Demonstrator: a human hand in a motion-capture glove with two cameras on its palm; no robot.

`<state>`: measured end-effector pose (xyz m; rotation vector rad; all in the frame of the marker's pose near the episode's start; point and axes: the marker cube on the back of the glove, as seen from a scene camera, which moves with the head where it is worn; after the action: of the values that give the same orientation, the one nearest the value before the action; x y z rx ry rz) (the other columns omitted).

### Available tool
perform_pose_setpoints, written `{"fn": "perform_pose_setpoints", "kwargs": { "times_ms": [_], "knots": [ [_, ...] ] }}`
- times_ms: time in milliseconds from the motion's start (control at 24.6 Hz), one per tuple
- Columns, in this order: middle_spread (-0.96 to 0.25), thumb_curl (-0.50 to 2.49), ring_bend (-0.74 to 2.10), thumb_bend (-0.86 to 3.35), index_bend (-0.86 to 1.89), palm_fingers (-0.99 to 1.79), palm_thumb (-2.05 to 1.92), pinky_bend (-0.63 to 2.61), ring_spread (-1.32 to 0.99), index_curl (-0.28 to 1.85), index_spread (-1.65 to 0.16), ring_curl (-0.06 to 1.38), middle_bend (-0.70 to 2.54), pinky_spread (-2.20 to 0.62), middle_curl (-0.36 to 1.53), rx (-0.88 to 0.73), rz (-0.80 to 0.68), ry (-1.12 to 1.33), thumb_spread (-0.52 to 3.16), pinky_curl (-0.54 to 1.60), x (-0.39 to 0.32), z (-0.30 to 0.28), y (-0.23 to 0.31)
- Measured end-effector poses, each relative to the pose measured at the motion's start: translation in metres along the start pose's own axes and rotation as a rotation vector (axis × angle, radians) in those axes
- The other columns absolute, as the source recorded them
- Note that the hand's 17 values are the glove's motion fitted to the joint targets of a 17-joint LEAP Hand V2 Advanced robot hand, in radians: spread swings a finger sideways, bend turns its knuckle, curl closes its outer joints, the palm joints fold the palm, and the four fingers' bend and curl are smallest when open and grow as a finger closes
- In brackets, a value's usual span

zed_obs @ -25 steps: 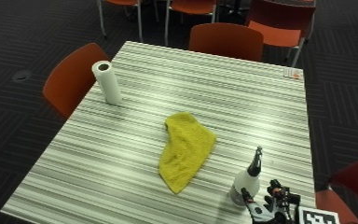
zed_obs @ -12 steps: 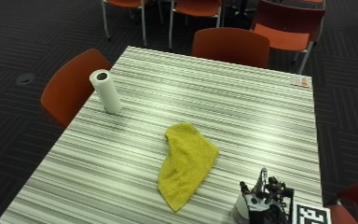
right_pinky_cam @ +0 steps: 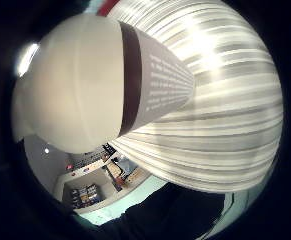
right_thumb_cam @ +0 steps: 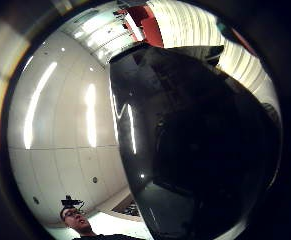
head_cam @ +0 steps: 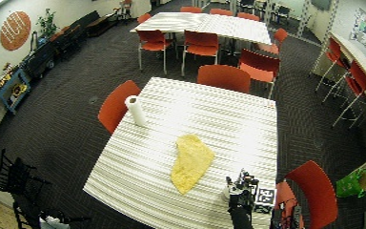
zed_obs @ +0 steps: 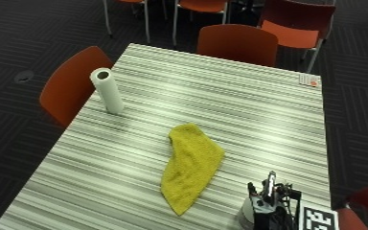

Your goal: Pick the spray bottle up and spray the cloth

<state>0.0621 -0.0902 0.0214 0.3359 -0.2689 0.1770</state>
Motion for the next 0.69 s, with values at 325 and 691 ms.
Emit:
{"fn": "perform_pose_setpoints", "kwargs": {
  "times_ms": [325, 691],
  "knots": [
    [0.01, 0.58, 0.38, 0.06, 0.56, 0.70, 1.09, -0.02, 0.04, 0.41, -0.21, 0.32, 0.52, 0.18, 0.47, -0.083, -0.069, 0.013, 1.13, 0.17, -0.010, -0.007, 0.011],
    [0.00, 0.60, 0.46, 0.08, 0.66, 0.70, 1.15, 0.02, -0.01, 0.51, -0.15, 0.38, 0.62, 0.17, 0.52, -0.049, -0.061, -0.033, 1.18, 0.09, -0.002, 0.001, -0.008]
  ]
}}
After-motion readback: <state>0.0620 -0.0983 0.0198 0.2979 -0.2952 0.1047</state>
